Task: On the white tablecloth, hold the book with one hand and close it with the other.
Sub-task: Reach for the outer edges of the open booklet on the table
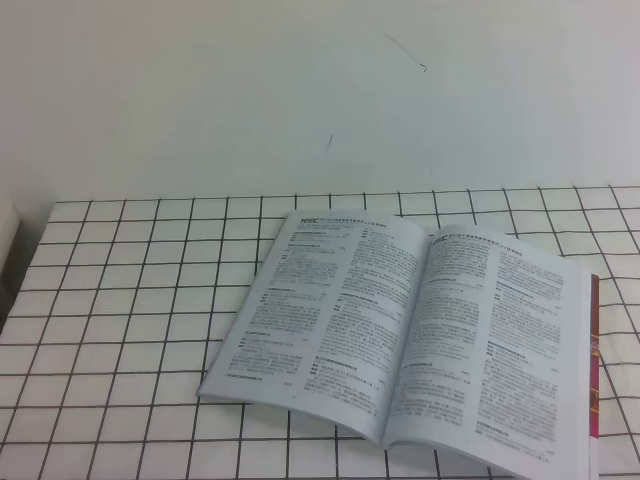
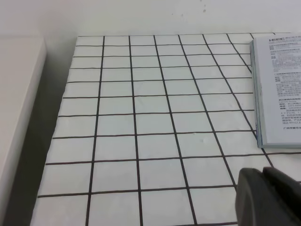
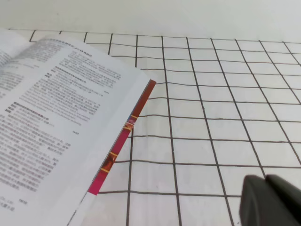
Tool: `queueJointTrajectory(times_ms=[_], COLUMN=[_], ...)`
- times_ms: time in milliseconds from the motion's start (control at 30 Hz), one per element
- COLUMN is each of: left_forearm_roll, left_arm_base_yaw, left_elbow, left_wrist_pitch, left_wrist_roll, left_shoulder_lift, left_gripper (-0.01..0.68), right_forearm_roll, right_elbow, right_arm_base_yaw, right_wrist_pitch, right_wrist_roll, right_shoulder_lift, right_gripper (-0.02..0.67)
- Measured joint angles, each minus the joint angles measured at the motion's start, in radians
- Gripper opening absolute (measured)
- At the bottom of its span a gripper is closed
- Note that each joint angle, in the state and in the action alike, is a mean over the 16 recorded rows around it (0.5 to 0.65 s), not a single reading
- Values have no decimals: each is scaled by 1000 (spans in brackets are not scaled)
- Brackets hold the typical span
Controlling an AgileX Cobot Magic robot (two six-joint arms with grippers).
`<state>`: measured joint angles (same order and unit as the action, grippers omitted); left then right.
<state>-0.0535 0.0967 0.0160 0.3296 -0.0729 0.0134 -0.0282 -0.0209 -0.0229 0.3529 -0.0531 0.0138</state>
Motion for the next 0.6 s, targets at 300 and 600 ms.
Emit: queueJointTrajectory(times_ms=[300,600], left_forearm_roll=[0,0], left_arm_base_yaw=[0,0], left_elbow=[0,0], left_wrist_pitch=[0,0], left_wrist_roll=[0,0], left_shoulder_lift=[0,0], left_gripper=[-2,-3], right_forearm_roll=[0,0], right_elbow=[0,0], right_arm_base_yaw=[0,0], right_wrist_pitch=[0,0], right_wrist_roll=[0,0], right_shoulder_lift=[0,0], right_gripper=[-3,-3])
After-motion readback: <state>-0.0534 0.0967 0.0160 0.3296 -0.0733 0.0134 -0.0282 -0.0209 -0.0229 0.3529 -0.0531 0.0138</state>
